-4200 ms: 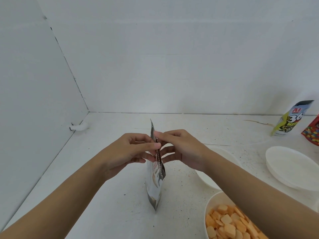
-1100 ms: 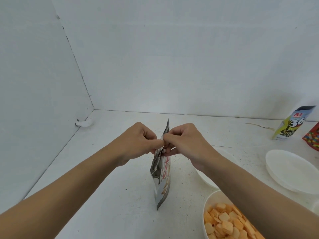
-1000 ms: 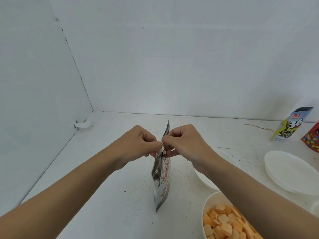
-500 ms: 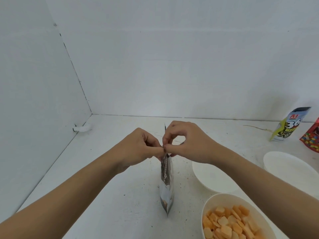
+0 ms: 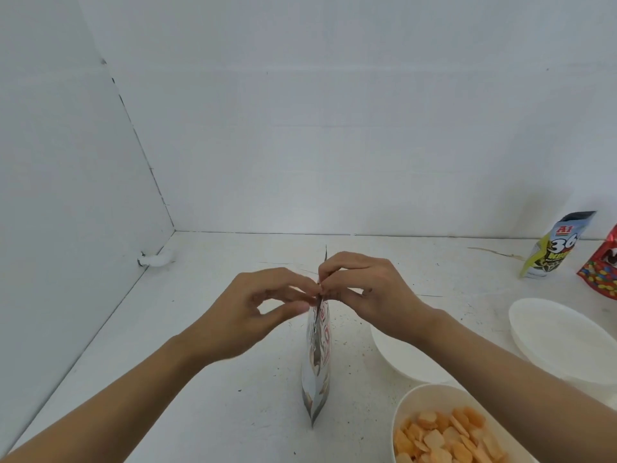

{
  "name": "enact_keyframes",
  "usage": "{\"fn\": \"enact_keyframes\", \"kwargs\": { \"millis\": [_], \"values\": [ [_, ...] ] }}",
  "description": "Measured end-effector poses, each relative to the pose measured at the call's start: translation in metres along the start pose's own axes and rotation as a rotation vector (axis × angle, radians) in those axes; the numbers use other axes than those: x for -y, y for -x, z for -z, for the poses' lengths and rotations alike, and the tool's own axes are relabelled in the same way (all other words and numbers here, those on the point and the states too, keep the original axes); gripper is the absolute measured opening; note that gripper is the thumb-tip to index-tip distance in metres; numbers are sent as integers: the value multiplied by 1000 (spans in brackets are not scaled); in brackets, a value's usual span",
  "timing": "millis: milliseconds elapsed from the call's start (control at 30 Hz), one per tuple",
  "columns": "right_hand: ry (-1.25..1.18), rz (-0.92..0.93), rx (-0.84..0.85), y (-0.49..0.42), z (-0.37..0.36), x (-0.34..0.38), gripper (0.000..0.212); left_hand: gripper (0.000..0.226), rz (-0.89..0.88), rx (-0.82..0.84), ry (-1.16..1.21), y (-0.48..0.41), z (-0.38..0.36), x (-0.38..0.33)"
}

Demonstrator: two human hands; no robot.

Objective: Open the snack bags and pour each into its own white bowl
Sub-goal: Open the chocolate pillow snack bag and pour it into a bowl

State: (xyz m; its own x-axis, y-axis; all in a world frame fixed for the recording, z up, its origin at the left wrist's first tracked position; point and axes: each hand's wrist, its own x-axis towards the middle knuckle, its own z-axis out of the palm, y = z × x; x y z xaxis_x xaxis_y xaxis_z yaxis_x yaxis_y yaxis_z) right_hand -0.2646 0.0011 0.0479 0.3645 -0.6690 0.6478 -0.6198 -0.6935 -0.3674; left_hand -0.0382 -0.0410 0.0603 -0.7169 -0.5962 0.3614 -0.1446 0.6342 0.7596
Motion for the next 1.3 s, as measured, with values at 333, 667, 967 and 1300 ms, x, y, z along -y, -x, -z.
{"fn": "enact_keyframes", "kwargs": {
  "millis": [333, 667, 967, 1300],
  "values": [
    [-43, 7, -39, 7, -9, 3, 6, 13, -449, 5, -416, -13, 9, 14],
    [13, 48, 62, 17, -11, 6, 13, 21, -637, 276, -594, -18, 11, 18],
    [77, 3, -64, 17, 14, -1, 8, 18, -538, 145, -550, -13, 36, 21],
    [98, 15, 148, 9, 10, 3, 12, 22, -410, 290, -664, -11, 36, 14]
  ]
}}
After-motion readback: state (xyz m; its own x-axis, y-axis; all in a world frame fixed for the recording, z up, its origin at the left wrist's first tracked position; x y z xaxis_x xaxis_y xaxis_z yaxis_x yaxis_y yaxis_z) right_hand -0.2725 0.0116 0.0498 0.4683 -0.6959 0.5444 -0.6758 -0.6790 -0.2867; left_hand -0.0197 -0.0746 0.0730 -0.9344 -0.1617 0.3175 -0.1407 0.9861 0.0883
